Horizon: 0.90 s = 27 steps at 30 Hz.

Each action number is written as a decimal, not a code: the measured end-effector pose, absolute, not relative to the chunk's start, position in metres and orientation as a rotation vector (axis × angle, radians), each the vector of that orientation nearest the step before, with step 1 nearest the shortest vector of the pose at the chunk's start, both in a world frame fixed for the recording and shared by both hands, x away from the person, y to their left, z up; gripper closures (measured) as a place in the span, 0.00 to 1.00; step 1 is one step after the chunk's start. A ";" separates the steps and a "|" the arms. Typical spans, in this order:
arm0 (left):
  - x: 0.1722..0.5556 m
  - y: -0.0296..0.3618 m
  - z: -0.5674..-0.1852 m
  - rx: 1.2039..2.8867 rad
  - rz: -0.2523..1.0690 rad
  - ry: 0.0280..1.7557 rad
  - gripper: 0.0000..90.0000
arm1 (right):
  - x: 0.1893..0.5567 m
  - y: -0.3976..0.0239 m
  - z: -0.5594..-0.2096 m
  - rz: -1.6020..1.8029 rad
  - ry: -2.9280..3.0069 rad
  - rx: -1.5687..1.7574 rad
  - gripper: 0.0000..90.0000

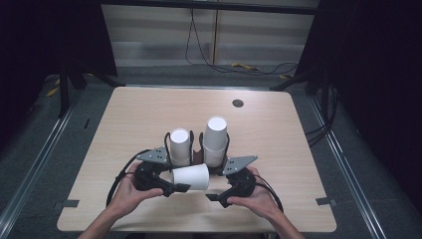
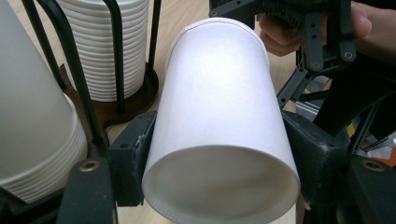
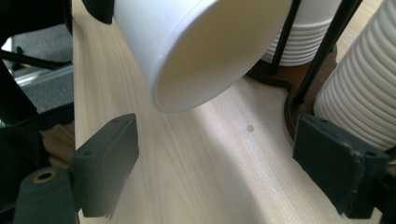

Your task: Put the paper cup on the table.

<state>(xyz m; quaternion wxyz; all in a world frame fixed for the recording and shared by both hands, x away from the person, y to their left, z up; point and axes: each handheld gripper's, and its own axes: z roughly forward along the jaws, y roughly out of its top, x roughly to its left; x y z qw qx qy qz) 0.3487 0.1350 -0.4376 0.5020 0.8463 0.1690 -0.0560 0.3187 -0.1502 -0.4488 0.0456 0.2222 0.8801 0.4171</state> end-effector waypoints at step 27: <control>0.335 0.142 -0.444 1.897 -0.113 0.368 0.35 | 0.313 -0.154 -0.438 1.560 2.571 0.681 0.15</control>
